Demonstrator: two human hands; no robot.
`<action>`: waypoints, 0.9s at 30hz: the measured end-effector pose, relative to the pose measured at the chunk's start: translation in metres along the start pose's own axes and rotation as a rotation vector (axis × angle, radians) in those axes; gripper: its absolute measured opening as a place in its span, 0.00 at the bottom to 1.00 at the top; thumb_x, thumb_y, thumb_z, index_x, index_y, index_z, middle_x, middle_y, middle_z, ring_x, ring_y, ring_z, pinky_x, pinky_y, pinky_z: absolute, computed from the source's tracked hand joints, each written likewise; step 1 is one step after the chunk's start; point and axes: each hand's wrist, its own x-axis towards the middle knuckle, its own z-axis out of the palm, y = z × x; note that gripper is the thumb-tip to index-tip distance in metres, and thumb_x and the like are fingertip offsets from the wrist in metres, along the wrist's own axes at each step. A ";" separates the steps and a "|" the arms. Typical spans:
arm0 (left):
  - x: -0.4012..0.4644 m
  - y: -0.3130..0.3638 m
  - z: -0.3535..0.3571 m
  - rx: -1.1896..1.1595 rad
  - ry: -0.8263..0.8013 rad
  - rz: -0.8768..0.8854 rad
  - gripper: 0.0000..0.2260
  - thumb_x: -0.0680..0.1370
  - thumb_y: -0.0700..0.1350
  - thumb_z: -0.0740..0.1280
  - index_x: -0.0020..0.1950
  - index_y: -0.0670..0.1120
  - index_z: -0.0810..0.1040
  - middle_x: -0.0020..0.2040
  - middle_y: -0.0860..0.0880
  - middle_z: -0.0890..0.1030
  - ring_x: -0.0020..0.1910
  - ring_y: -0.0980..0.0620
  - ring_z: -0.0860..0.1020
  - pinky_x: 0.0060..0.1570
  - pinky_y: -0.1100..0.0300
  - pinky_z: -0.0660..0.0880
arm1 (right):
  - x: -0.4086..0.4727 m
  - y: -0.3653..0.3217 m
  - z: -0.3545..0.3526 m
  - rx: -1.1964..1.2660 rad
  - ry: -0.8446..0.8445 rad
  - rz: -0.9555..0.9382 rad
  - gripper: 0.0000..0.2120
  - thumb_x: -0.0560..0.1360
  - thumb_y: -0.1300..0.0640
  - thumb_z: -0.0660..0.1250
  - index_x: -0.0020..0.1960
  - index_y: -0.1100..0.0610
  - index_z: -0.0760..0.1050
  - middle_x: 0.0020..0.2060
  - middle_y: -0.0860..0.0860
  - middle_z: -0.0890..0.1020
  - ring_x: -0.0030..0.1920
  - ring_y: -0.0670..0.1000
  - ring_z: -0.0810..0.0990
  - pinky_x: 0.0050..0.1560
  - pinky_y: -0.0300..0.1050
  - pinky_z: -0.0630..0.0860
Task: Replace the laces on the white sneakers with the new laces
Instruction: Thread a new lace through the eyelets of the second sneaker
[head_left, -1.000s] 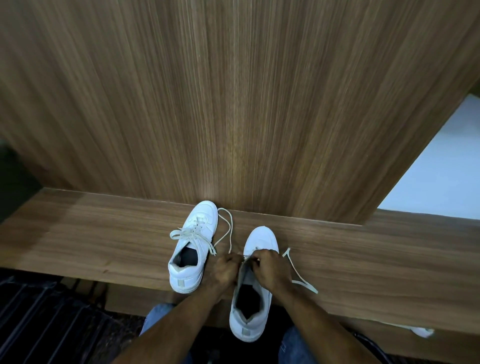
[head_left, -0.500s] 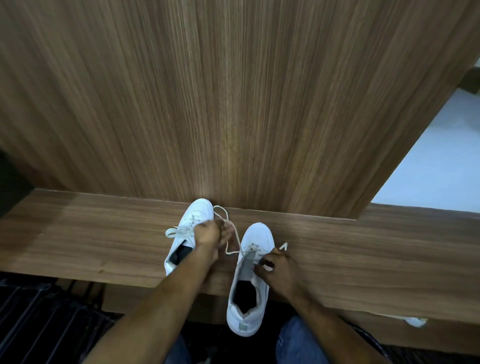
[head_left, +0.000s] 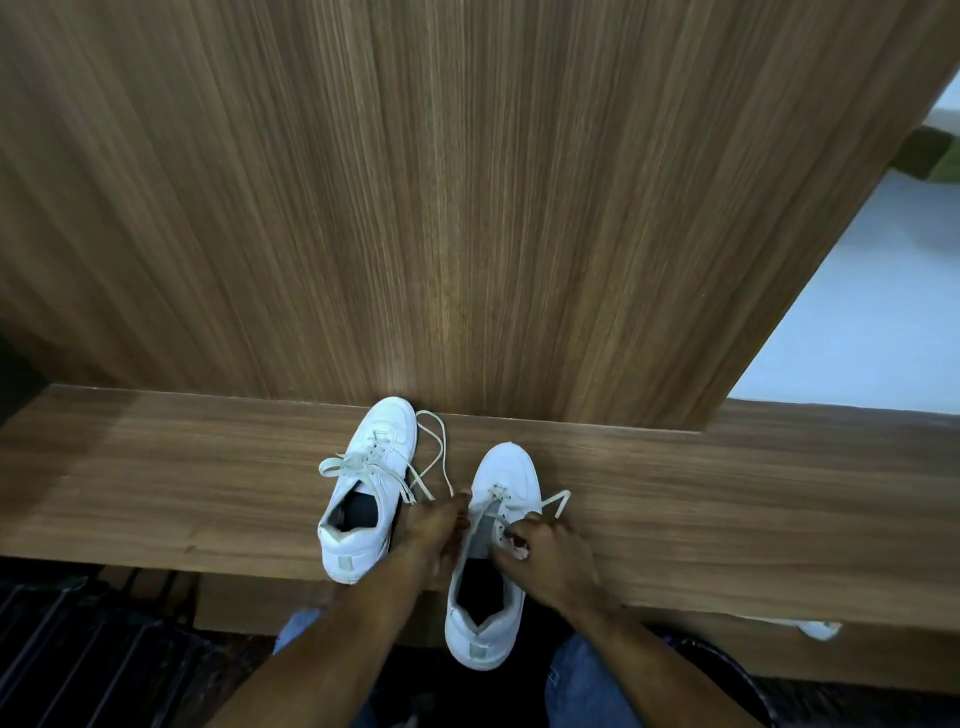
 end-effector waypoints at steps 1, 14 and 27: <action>-0.001 -0.001 0.003 0.058 0.007 0.037 0.10 0.73 0.42 0.73 0.34 0.40 0.76 0.27 0.45 0.76 0.24 0.50 0.73 0.27 0.62 0.71 | 0.000 -0.003 -0.001 -0.020 -0.022 0.003 0.26 0.68 0.32 0.57 0.53 0.49 0.78 0.52 0.47 0.82 0.53 0.51 0.80 0.48 0.43 0.73; 0.005 0.050 -0.002 0.089 -0.023 0.285 0.12 0.78 0.33 0.55 0.38 0.42 0.74 0.36 0.41 0.79 0.32 0.48 0.75 0.25 0.63 0.72 | 0.000 -0.002 -0.002 0.023 -0.100 0.059 0.21 0.71 0.36 0.65 0.58 0.47 0.78 0.56 0.43 0.81 0.57 0.49 0.79 0.53 0.43 0.73; 0.023 0.048 -0.025 0.491 0.002 0.645 0.14 0.75 0.32 0.64 0.54 0.47 0.79 0.45 0.48 0.81 0.45 0.48 0.80 0.48 0.53 0.78 | -0.001 -0.001 -0.005 0.037 -0.101 0.068 0.18 0.71 0.37 0.64 0.53 0.47 0.80 0.53 0.43 0.82 0.53 0.47 0.80 0.50 0.42 0.72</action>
